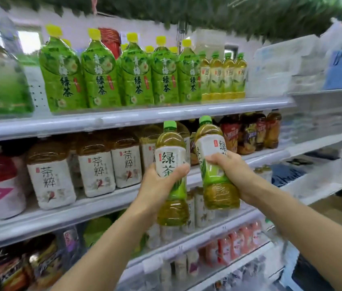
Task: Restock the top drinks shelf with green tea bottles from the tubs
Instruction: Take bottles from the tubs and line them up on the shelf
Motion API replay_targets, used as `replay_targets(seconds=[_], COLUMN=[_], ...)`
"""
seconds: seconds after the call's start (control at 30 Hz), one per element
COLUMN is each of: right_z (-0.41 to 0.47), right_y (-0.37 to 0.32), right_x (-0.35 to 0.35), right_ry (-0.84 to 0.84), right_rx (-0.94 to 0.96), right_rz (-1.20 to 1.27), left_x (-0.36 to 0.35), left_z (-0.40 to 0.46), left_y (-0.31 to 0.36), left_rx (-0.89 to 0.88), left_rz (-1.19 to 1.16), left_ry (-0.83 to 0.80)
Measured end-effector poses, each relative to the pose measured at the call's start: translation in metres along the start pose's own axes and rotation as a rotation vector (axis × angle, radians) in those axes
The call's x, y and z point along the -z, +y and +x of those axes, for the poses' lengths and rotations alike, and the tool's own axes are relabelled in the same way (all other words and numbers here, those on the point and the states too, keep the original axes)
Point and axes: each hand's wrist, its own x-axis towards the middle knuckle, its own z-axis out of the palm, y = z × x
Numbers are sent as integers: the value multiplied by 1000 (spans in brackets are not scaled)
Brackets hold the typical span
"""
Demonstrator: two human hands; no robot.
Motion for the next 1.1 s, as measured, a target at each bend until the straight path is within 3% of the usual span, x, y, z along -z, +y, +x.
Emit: replay_targets(seconds=[0.57, 0.77, 0.93, 1.1], right_z=[209, 268, 318, 361], right_y=[-97, -118, -144, -155], right_x=[240, 277, 302, 304], right_ry=[-116, -110, -133, -58], right_rx=[393, 470, 459, 498], right_rz=[-308, -268, -127, 37], left_x=[-221, -262, -286, -294], left_z=[178, 233, 275, 311], left_y=[50, 83, 110, 118], left_rx=[-184, -260, -393, -398], left_rz=[-79, -57, 98, 192], left_ry=[272, 321, 329, 366])
